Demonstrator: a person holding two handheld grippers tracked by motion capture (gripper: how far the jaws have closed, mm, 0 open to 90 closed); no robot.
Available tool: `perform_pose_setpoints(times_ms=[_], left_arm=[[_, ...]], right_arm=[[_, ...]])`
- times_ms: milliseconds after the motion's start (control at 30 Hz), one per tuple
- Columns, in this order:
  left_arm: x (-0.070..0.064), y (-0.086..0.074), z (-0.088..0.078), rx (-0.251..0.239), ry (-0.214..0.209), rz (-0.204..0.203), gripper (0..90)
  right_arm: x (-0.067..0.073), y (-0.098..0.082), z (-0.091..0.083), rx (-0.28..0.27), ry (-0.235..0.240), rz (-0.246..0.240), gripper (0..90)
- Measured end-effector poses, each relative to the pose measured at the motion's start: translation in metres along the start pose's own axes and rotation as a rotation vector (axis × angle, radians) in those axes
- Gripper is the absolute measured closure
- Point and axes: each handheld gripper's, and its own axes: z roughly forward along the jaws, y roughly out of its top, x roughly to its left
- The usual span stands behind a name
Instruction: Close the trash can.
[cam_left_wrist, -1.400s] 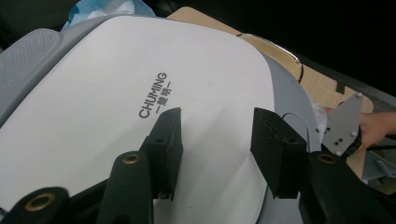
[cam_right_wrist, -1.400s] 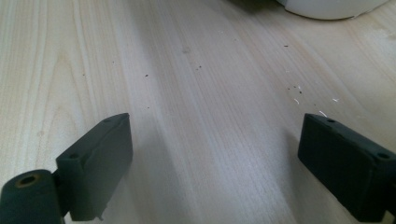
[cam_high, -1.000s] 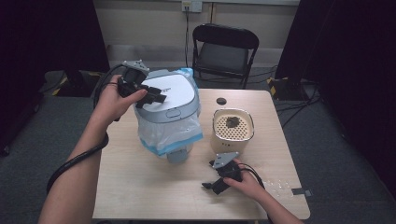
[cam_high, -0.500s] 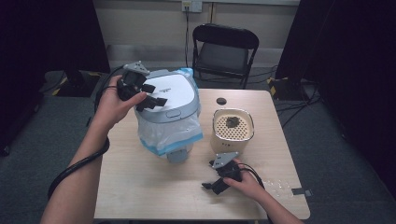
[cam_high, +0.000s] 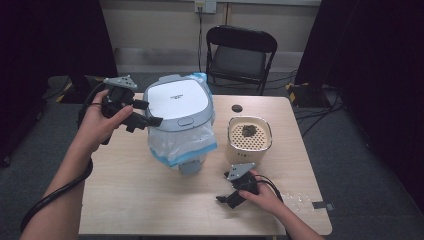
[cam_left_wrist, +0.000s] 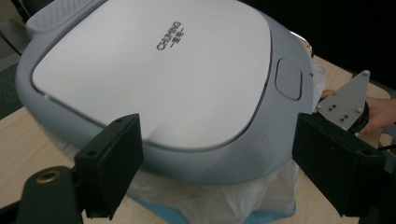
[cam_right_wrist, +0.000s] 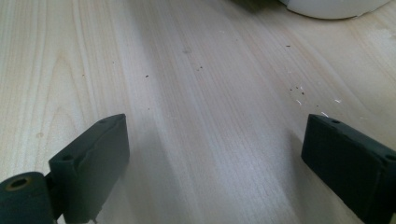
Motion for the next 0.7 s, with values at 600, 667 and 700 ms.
perform_pose_setpoints(times_ms=[600, 667, 700], left_arm=[[0.005, -0.055, -0.009, -0.048, -0.019, -0.062, 16.0], [0.005, -0.062, -0.006, -0.053, -0.02, -0.067, 16.0], [0.005, -0.065, -0.005, -0.05, -0.019, -0.064, 16.0]], right_arm=[[0.0, 0.0, 0.0, 0.001, -0.002, 0.003, 6.1], [0.0, 0.0, 0.0, 0.001, -0.001, 0.004, 6.1], [0.0, 0.0, 0.0, 0.001, -0.002, 0.003, 6.1]])
